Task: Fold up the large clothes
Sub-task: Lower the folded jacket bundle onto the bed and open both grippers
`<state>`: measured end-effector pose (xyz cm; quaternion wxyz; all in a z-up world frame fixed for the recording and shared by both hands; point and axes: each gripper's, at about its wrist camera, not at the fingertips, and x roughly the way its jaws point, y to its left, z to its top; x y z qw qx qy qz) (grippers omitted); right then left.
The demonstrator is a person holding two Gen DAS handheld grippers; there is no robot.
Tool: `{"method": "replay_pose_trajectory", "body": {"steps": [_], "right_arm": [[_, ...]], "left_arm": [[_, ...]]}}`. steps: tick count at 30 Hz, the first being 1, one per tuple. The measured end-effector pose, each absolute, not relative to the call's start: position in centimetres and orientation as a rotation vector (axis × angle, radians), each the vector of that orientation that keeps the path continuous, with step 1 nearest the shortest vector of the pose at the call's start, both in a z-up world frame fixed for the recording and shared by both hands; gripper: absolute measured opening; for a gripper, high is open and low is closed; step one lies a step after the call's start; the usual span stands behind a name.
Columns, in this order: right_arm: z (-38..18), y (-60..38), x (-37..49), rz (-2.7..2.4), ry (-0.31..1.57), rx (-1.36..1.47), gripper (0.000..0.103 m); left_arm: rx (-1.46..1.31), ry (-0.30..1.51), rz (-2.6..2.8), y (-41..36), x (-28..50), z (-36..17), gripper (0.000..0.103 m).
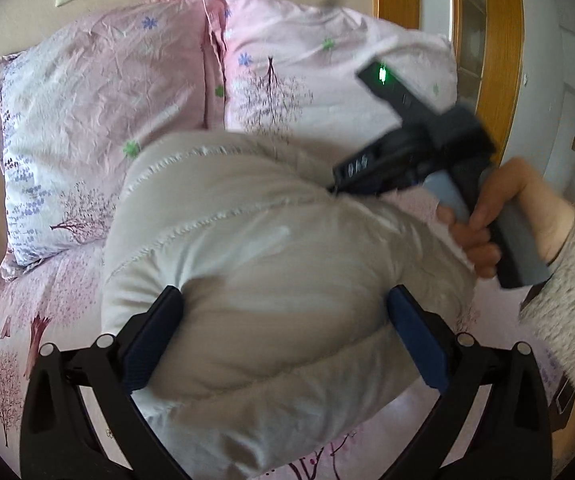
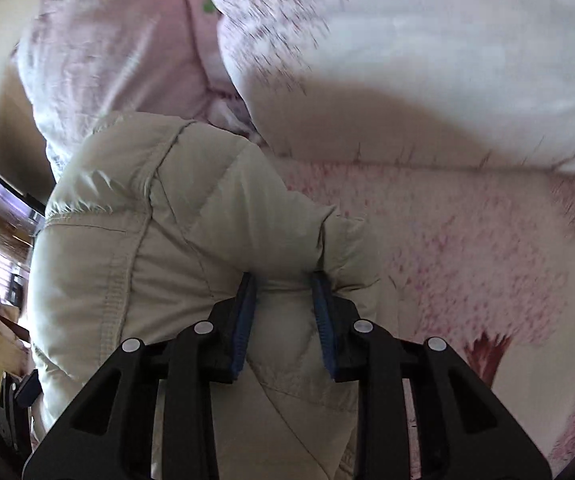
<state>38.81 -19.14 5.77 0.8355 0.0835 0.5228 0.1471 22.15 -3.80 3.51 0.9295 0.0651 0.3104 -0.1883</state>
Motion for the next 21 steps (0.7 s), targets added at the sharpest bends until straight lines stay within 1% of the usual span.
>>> {"method": "replay_pose_trajectory", "body": {"steps": [4,8,13,16,17,18,19,20,21], "right_arm": [[5.2,-19.3,39.3,0.308,1.135,0.176,0.028],[4.5,-19.2,39.5,0.308,1.136,0.184,0.028],[4.4,-19.5,38.4,0.286,1.111,0.197,0.029],[5.5,-19.9,35.5,0.274,1.02,0.162,0.029],[6.2,-19.7,34.6,0.271,0.997,0.156,0.032],[6.8,-19.8,33.5,0.268,0.97,0.153,0.032],[7.5,-19.9,32.4,0.271,0.939,0.148,0.036],[8.3,-20.1,30.8,0.28,0.9,0.149,0.043],[8.9,-20.3,29.2,0.296,0.867,0.157,0.045]], "left_arm": [[0.088,0.602,-0.321,-1.7,21.6,5.7,0.101],[0.125,0.556,-0.175,0.3,21.3,7.4,0.101],[0.139,0.629,-0.146,0.9,23.1,6.3,0.101],[0.143,0.654,-0.154,0.8,23.5,5.2,0.101],[0.144,0.653,-0.156,0.8,23.4,5.0,0.101],[0.144,0.652,-0.155,0.9,23.4,4.9,0.101],[0.144,0.651,-0.154,0.9,23.3,5.0,0.101],[0.144,0.651,-0.154,1.0,23.3,5.0,0.101],[0.145,0.651,-0.153,1.0,23.2,5.0,0.101]]}}
